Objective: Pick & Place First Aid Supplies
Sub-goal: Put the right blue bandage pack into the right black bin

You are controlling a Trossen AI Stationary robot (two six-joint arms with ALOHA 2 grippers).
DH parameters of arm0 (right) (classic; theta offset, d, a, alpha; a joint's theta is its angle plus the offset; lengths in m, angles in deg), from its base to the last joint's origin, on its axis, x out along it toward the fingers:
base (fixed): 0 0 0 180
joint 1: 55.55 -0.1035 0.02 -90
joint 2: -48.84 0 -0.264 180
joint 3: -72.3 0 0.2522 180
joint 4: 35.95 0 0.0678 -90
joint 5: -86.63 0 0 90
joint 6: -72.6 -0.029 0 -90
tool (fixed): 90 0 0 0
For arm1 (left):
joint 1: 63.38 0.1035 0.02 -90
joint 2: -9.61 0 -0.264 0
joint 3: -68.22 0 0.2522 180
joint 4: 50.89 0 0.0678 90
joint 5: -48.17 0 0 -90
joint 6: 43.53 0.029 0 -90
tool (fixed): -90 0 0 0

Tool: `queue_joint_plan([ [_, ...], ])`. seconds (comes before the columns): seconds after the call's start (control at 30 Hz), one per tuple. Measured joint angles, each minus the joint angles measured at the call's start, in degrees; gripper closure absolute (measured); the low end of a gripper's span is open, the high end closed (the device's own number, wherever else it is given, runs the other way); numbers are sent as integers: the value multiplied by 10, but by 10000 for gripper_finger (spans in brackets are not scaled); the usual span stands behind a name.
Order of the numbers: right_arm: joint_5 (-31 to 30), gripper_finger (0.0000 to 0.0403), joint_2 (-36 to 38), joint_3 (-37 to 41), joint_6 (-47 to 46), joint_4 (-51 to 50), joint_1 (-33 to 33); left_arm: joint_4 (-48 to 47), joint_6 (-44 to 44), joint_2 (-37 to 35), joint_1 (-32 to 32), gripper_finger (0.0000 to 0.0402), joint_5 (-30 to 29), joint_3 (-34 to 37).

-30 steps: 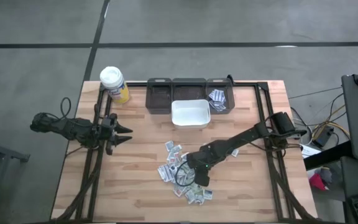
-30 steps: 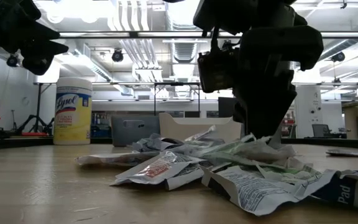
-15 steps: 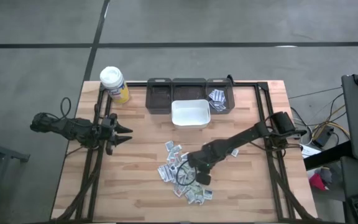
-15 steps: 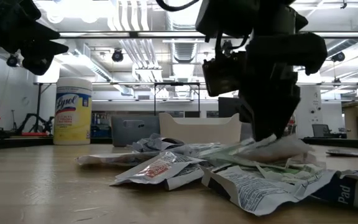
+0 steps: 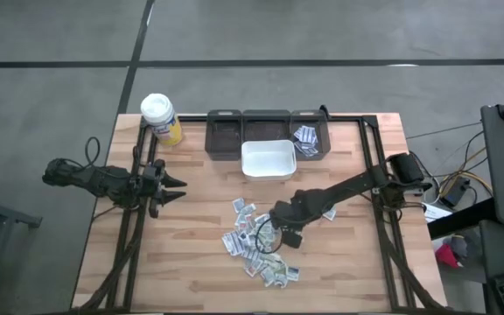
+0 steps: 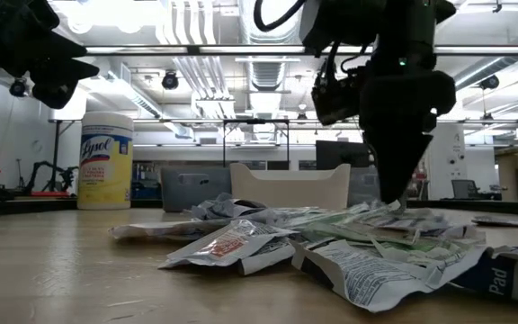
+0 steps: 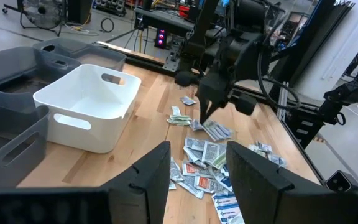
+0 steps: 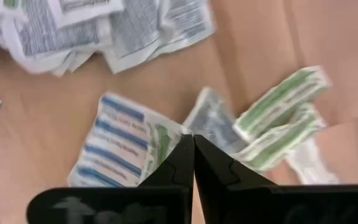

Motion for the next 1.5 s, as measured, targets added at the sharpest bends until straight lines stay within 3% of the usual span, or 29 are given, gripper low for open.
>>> queue_joint_plan([
  [0.33,-22,394,14,2,-4,-10,8,0,0,0,0,241,0,0],
  [0.73,-92,394,23,-59,-13,-150,8,0,-1,0,0,241,0,0],
  [0.93,-120,394,50,-86,18,-161,22,0,-1,0,0,241,0,0],
  [1.23,-152,394,153,-61,36,-117,123,1,-3,0,0,241,0,0],
  [1.5,-180,394,244,-59,112,-96,287,2,-5,0,0,241,0,0],
])
